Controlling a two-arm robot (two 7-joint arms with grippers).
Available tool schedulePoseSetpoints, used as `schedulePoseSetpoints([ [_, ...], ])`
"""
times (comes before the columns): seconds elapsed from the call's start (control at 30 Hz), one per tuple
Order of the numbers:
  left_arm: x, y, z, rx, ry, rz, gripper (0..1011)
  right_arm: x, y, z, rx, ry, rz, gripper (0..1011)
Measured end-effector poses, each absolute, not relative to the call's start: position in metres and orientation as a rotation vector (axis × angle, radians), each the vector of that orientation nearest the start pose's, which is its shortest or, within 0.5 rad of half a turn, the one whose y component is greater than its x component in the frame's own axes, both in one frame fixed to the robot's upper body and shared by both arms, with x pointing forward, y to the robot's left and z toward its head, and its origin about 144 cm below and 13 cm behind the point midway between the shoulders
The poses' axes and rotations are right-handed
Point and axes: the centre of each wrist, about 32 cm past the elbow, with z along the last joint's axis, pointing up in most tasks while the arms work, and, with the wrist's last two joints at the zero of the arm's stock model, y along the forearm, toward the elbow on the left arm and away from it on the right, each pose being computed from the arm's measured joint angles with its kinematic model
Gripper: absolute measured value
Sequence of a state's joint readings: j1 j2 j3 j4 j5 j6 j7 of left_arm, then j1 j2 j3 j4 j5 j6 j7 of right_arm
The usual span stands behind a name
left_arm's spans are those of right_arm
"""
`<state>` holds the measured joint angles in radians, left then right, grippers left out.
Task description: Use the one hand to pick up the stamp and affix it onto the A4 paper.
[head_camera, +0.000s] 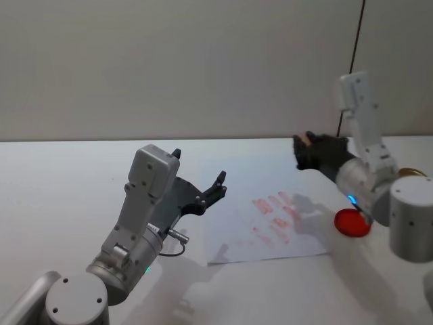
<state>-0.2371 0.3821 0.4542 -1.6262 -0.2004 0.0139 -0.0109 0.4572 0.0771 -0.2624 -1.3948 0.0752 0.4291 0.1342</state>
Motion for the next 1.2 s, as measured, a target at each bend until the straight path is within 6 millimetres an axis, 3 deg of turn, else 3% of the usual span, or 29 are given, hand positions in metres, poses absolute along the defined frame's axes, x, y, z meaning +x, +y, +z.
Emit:
schedulePoseSetpoints([
  [0.6,0.492,0.198,1.204,0.061,-0.268,1.124,993,0.539,-0.217,1.229,-0.272,0.125,-1.324,212],
  [1.2,0.492,0.198,1.204,0.061,-0.268,1.124,993,0.537,-0.233,1.203,-0.349,0.198,-1.349,212],
])
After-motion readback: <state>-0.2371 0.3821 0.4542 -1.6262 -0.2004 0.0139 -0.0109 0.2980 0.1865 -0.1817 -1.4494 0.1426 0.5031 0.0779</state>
